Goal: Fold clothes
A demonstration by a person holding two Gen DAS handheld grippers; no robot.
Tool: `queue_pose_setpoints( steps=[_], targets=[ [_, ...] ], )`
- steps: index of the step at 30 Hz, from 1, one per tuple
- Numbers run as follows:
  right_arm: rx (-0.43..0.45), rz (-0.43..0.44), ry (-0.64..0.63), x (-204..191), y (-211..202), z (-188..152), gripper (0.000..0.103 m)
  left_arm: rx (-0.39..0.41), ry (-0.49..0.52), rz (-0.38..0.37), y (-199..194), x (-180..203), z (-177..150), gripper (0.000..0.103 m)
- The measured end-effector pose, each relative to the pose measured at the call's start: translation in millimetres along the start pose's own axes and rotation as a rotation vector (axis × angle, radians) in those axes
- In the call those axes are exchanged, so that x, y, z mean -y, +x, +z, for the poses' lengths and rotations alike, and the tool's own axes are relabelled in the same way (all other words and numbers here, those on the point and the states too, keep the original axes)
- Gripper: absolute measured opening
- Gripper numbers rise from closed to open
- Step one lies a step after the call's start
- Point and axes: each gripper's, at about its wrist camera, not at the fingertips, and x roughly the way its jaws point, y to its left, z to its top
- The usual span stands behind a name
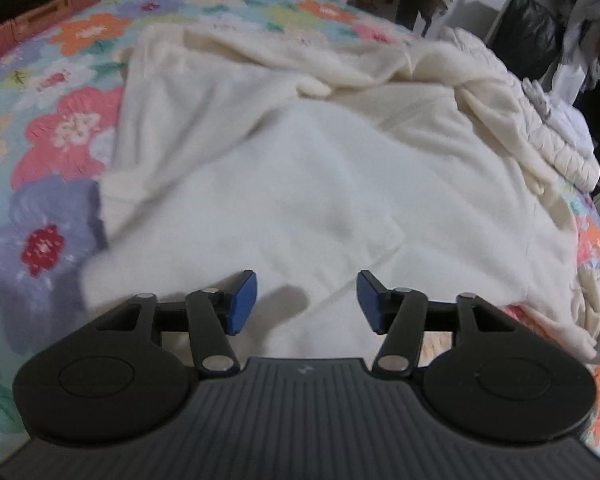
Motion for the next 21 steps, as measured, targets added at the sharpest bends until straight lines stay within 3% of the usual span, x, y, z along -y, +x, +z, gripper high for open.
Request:
queue_pose_setpoints(
  steps=[1,3,8,12,14,17,21],
  targets=[
    [0.025,0.041,0.035,7,-8,3,0.059,0.007,-0.020,-0.009,-4,-6,2,0.060],
    [0.064,0.117,-0.014,-11,-10,13,0.059,0.013,-0.085,-0.023,-8,-22,6,0.062],
    [0.162,0.305,-0.156,-61,-13,37,0.060,0.015,-0.112,0.110,-15,-48,10,0.062],
    [0.240,0.455,-0.270,-101,-15,56,0.066,0.032,-0.163,0.097,-24,-64,11,0.063],
    [0.278,0.530,-0.327,-121,-16,66,0.066,0.050,-0.187,0.116,-29,-72,10,0.070],
    [0.304,0.604,-0.433,-163,-24,80,0.066,0.047,-0.207,0.177,-28,-84,6,0.071],
    [0.381,0.667,-0.615,-212,-38,83,0.066,0.014,-0.233,0.130,-12,-86,2,0.071]
  ],
)
